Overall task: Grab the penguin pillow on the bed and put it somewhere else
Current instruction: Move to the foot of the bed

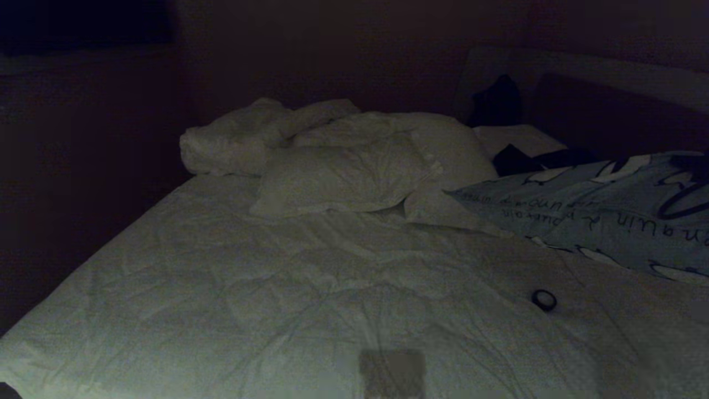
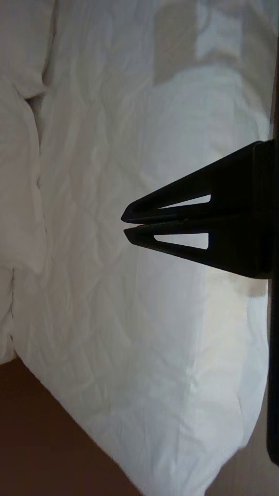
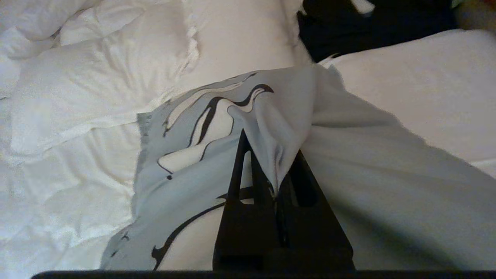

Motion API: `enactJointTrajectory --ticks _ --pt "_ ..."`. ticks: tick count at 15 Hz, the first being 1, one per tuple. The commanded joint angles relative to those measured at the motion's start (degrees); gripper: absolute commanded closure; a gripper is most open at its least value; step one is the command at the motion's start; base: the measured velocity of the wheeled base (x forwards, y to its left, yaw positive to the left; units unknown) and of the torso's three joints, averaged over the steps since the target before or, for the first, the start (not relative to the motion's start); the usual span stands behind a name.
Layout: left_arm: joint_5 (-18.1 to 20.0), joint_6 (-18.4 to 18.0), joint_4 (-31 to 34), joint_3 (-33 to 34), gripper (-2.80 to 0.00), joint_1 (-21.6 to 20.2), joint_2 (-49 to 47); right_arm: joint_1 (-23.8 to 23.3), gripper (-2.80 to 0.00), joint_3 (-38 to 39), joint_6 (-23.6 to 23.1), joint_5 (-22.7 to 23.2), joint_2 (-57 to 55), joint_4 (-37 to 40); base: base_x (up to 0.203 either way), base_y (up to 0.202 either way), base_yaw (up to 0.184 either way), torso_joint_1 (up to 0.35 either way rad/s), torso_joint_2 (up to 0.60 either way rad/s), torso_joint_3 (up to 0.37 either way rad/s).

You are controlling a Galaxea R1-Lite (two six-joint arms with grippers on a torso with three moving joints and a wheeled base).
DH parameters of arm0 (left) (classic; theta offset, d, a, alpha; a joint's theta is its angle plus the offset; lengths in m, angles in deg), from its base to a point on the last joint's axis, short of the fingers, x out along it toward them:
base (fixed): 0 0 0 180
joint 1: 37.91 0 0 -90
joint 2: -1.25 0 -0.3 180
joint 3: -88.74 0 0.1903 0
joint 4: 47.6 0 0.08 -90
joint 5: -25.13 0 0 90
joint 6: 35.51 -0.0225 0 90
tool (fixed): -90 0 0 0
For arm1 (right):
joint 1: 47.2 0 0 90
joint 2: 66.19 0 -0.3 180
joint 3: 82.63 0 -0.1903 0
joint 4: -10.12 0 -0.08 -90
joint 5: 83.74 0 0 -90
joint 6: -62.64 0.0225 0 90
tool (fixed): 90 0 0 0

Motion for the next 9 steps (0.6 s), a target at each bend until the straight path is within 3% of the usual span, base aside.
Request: enactJointTrajectory --ticks 1,9 --pt "-0.02 0.02 -0.01 0.09 0.00 -0.02 0.02 0.02 0.00 0.08 0.06 0.12 -0.01 -0.17 0.000 0.201 -0.004 -0.002 0.00 -0.007" --pt "-0.02 0.02 -0.01 0.09 0.00 -0.02 0.02 0.02 0.00 0.61 -0.21 0.21 0.16 -0.26 0.000 0.195 0.000 0.002 0.00 0.003"
